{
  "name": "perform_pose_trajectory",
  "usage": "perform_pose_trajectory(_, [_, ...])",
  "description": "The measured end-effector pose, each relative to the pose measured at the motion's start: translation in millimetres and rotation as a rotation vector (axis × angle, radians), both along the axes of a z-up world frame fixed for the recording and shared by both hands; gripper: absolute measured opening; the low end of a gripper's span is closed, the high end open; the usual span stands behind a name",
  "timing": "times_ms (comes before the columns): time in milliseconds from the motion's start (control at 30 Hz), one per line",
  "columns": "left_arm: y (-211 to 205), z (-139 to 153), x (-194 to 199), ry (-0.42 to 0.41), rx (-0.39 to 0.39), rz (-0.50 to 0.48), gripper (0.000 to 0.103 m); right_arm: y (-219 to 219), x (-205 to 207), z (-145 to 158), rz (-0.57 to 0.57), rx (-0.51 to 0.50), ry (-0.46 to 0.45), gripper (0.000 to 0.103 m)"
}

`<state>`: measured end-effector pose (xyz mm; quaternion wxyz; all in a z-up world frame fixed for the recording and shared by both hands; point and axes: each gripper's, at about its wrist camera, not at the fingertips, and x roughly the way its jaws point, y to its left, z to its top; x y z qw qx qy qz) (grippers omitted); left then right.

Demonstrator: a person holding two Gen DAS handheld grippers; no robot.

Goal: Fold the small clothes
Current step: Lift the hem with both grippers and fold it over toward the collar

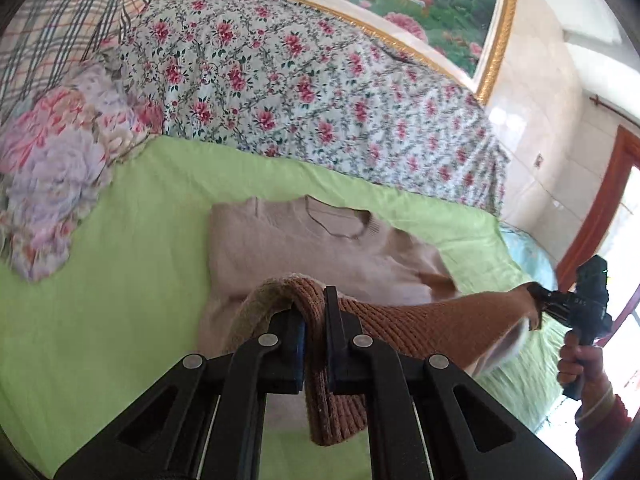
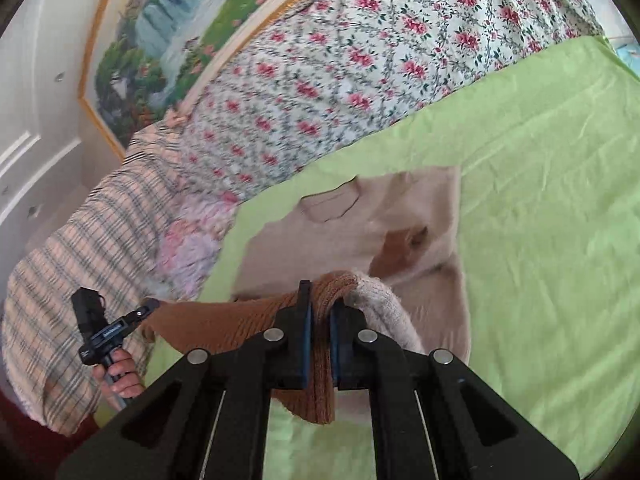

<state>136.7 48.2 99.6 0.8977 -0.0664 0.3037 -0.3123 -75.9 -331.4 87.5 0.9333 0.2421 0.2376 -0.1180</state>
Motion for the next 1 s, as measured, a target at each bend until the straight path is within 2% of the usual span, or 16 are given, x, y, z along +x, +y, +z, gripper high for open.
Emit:
perform_pose_trajectory(100, [-22,0,58,0.006,0.031,0.016,0.005,-30,36,6,-0.019,-0.027,0.027,0.008])
perform_pose_trajectory(167, [-35,-4,83,0.004,0.055,0.024,0.005,-48,58,3,-0.053,-0.069,0.075,0.008])
perform_pose_trajectory(300, [-58,-20,132,0.038,0.088,0.021,0.005,-85,94,-13,-0.100,-0.054,0.136,0.008])
perform_pose_trajectory(400, [-71,-44,165,0.090,0.127,0.027,0.006,-105,117,-33,-0.130,-0.055,0.202,0.008])
perform_pose_trajectory(533, [-81,-87,200,0.197,0.179,0.057,0.009,-118,130,-60,-0.144,0.001,0.271,0.011])
perform_pose_trajectory(600, [-79,-99,200,0.250,0.181,0.050,0.012,-112,121,-61,-0.167,0.018,0.271,0.012])
perform_pose_trajectory(667, [-72,-99,182,0.260,0.146,0.023,0.023,-96,105,-53,-0.188,-0.016,0.250,0.017])
perform_pose_trajectory(700, [-69,-96,169,0.256,0.137,0.000,0.034,-81,96,-47,-0.167,-0.051,0.228,0.017])
perform_pose_trajectory(733, [-69,-93,150,0.235,0.139,-0.022,0.039,-69,94,-46,-0.147,-0.068,0.219,0.018])
perform_pose_trajectory(800, [-76,-91,125,0.220,0.143,-0.067,0.041,-39,93,-48,-0.035,-0.090,0.222,0.018])
perform_pose_trajectory(867, [-87,-94,106,0.233,0.142,-0.138,0.041,-10,107,-61,0.109,-0.107,0.277,0.018])
perform_pose_trajectory(1000, [-127,-107,100,0.224,0.271,-0.190,0.041,6,137,-81,0.216,-0.166,0.392,0.018])
